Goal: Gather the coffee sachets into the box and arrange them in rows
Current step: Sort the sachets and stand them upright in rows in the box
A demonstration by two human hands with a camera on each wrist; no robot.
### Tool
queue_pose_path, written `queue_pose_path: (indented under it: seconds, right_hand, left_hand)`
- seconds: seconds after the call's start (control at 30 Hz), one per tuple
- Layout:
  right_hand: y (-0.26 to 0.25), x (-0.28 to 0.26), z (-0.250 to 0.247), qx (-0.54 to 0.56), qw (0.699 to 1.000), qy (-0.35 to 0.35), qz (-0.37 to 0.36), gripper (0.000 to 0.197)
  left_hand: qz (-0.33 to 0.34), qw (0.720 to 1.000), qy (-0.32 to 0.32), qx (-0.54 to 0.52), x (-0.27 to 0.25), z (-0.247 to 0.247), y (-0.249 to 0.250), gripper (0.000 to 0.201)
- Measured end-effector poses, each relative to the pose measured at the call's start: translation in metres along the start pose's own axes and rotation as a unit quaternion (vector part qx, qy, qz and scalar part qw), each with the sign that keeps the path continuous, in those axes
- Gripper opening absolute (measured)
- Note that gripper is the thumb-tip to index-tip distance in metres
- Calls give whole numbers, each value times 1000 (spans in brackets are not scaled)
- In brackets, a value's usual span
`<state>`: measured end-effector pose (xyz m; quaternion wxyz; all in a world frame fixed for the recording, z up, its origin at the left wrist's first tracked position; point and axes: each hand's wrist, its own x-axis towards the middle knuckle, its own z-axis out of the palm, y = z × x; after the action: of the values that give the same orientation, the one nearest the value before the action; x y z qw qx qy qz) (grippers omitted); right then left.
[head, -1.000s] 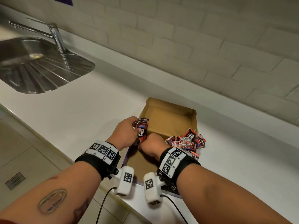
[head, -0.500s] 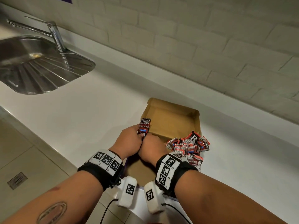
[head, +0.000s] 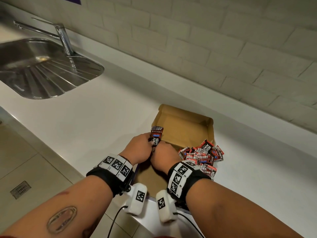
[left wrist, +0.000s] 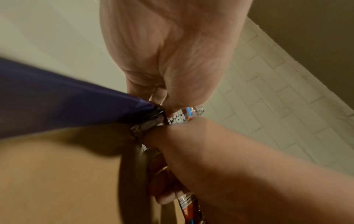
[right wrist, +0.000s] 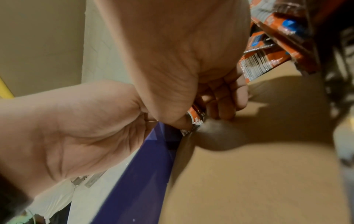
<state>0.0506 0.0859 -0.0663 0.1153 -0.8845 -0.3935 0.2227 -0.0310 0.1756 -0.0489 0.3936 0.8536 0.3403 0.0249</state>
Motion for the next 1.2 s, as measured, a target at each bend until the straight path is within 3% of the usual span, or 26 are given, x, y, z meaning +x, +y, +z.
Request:
queue_pose_path:
  seconds: [0.23, 0.47, 0.6, 0.67, 0.77, 0.87, 0.93, 1.03, 1.13, 1.2]
  right_hand:
    - [4, 2, 3, 34, 999, -12, 23, 34]
    - [4, -3, -8, 13, 1000, -24, -10, 24]
    - [-7, -25, -42, -23, 997, -62, -26, 13]
    - [-8, -42, -72, -64, 995, -67, -49, 23]
    - [5, -75, -123, -16, 995, -81, -54, 19]
    - [35, -112, -157, -18, 996, -62, -57, 10]
    - [60, -133, -166, -9, 997, -63, -39, 7]
    - [98, -156, -161, -37, 998, -57, -11, 10]
    - [125, -169, -143, -15, 999, -34, 4, 12]
    - [137, -170, -127, 3, 1000, -21, 6, 23]
  left_hand:
    - [-7, 1000, -3, 4, -5, -1, 2, 35]
    - [-13, 1000, -3, 2, -7, -3, 3, 40]
    - [-48, 999, -22, 3, -10, -11, 0, 64]
    - [-58, 998, -15, 17, -15, -21, -2, 71]
    - [-46, 997, 35, 53, -30, -38, 1, 64]
    - [-3, 994, 86, 64, -52, -47, 15, 39]
    - [34, 996, 49, 69, -64, -47, 27, 17]
    - [87, 987, -92, 97, -75, -36, 45, 5]
    - [99, 972, -164, 134, -76, -13, 59, 17]
    - [80, 962, -196, 175, -72, 6, 63, 36]
